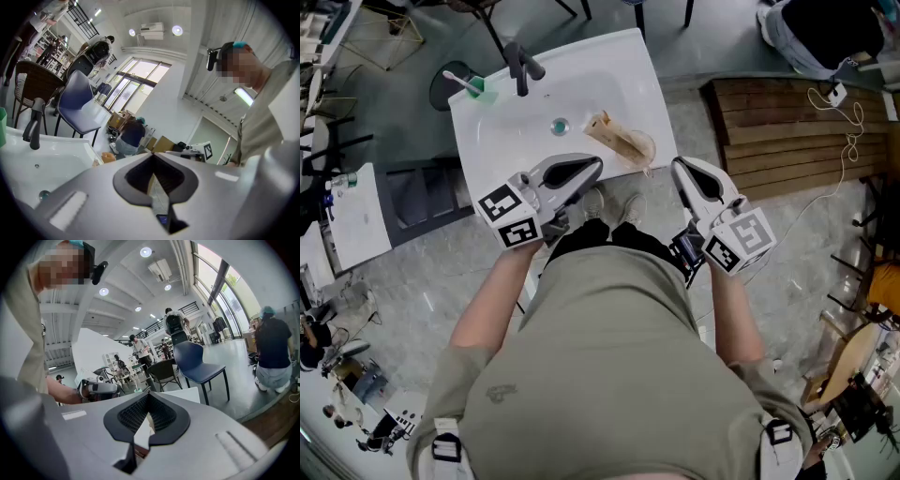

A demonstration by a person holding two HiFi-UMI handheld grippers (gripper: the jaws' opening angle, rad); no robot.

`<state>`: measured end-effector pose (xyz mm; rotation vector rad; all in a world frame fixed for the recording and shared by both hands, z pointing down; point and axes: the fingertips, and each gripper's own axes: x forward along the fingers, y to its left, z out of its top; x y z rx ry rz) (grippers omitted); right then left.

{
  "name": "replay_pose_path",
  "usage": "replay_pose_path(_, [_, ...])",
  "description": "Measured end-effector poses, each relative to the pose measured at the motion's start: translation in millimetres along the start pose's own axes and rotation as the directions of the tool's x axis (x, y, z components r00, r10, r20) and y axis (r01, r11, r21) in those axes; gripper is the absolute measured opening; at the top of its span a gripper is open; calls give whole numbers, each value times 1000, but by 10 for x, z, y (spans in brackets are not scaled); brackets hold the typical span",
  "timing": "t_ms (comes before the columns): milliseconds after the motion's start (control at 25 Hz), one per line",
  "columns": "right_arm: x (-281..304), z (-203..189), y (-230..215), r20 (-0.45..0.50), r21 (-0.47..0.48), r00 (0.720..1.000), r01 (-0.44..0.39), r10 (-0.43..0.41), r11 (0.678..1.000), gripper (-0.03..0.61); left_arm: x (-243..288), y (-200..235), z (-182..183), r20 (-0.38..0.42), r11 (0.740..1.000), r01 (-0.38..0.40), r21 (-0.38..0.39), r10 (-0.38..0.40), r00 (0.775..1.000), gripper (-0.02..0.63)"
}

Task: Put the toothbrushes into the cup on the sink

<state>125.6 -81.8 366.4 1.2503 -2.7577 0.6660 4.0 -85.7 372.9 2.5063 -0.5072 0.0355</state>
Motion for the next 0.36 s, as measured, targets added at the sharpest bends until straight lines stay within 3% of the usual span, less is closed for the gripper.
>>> replay_pose_path(360, [29,-4,24,-2,-8,1000,-9,9,1000,11,-16,15,-20,1,1000,-3,-7,3,1000,6])
